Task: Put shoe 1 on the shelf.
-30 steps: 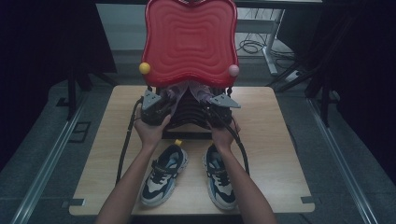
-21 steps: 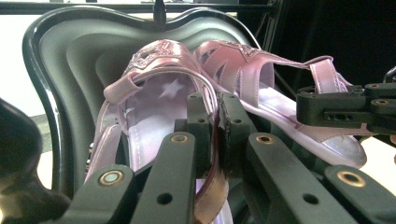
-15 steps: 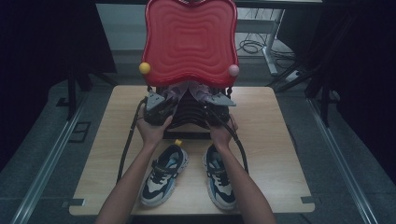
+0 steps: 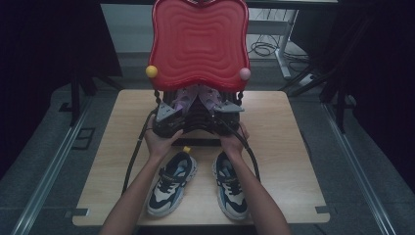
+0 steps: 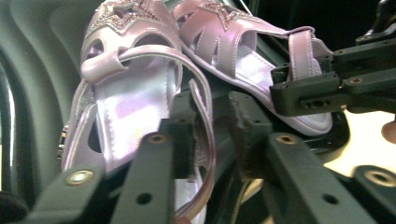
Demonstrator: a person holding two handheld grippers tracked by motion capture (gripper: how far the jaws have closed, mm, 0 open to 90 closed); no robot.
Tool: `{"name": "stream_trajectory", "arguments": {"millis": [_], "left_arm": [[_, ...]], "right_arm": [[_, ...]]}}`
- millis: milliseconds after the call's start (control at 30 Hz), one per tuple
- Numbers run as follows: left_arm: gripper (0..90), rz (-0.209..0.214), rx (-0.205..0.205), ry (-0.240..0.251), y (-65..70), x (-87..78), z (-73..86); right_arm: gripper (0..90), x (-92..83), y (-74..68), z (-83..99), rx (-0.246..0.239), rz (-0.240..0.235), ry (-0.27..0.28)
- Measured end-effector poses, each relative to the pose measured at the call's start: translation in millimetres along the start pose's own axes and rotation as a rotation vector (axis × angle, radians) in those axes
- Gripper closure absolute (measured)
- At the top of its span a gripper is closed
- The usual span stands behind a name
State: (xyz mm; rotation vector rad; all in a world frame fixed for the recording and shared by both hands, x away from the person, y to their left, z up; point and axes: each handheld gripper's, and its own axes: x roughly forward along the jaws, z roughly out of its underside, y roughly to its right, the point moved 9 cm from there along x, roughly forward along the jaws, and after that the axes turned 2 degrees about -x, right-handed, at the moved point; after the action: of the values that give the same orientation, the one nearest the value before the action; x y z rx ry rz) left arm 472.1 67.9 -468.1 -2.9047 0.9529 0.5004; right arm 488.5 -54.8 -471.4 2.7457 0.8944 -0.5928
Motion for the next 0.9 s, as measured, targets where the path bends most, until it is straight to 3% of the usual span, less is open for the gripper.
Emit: {"name": "stream_trajectory", "arguments": {"millis": [100, 333, 633, 667, 800, 900], "left_arm": [[61.8, 0.007, -0.017, 0.004, 0.0, -3.1, -1.2], [57.9, 0.041, -0.065, 0.010, 1.0, -13.5, -4.4], [54.0, 0.059, -0.065, 0.015, 7.1, -26.1, -7.4], [54.0, 0.052, -0.072, 0.019, 7.3, -30.5, -6.8], [53.8, 0.066, -0.098, 0.019, 8.3, -37.9, -5.0], [53.2, 0.075, -0.097, 0.010, 10.2, -46.0, -2.0]], "right_arm": [[60.1, -3.2, -1.5, 1.5, 0.018, -0.012, -0.011], [52.2, -11.1, 0.0, 2.1, 0.052, -0.019, -0.013], [48.3, -28.7, -3.5, 2.3, 0.079, -0.066, 0.005], [48.1, -35.7, -5.6, 2.1, 0.080, -0.093, 0.008], [48.2, -44.5, -5.2, 2.0, 0.077, -0.093, 0.023], [48.9, -52.8, -5.7, 5.4, 0.074, -0.132, 0.017]]}}
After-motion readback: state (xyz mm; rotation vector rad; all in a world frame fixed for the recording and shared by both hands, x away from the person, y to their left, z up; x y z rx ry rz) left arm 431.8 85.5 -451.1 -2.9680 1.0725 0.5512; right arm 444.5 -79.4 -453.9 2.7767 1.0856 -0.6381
